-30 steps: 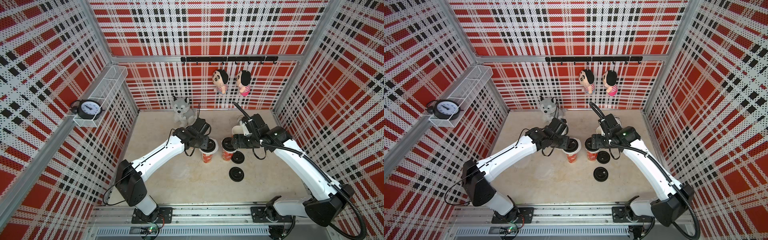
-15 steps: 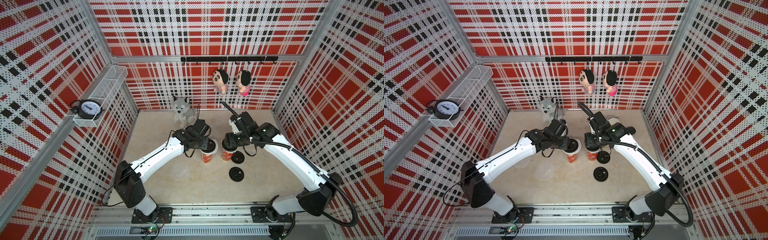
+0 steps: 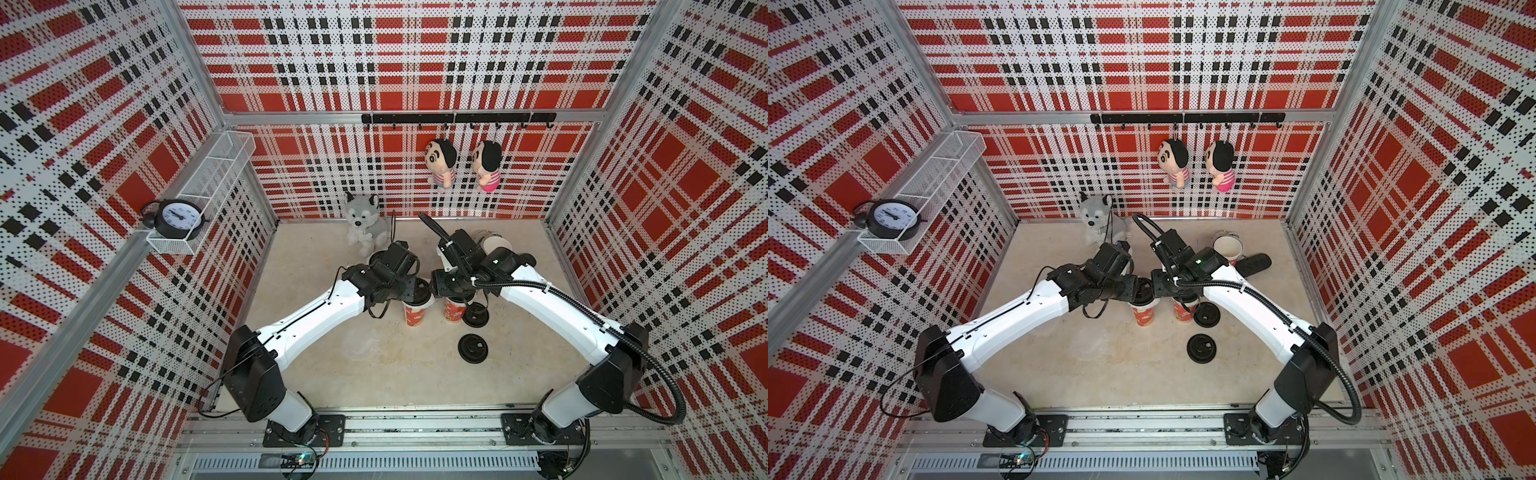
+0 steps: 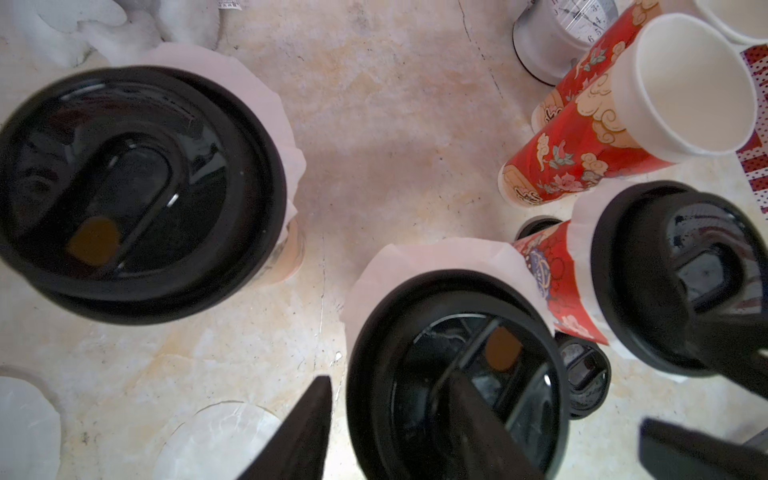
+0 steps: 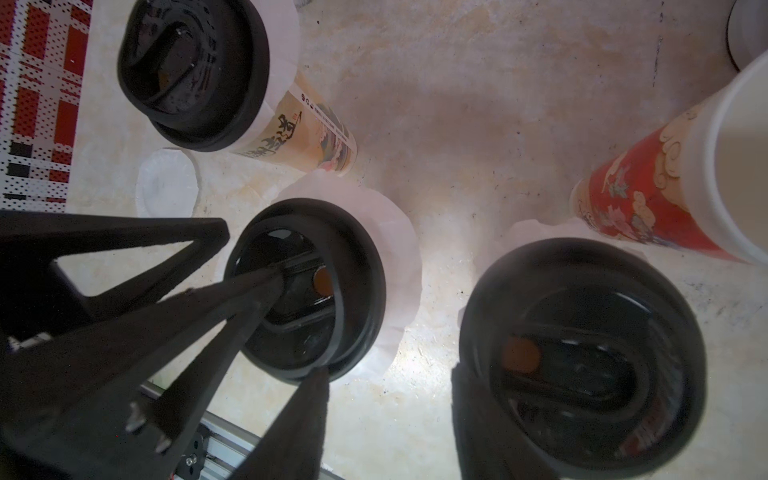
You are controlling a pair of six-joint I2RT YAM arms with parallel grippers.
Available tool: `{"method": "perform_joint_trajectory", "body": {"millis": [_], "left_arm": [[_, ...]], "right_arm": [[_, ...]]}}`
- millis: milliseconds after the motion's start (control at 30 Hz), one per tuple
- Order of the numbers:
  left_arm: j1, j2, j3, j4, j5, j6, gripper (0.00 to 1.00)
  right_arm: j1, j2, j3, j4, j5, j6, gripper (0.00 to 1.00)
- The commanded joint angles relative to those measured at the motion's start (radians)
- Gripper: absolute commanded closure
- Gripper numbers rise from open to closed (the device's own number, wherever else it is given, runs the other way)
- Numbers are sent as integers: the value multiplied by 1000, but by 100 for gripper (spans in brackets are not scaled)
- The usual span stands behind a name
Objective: Put the leak-proof paper on the milk tea cups
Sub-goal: Secure the cup lid on the cup.
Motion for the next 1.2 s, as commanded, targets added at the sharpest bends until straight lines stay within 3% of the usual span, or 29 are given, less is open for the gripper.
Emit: {"method": "perform_joint_trajectory", "body": {"millis": [0,767,1167], "left_arm": [[-5,16,-53,-91,-7,9,51],[-5,-3,-94,-75,6,5,51],[-5,8,-95,-63,19,12,51]], "right_arm": [[10,13,-17,21,32,37,54],[16,79,-53,67,17,71,56],[45,80,-190,101,17,144,58]]}}
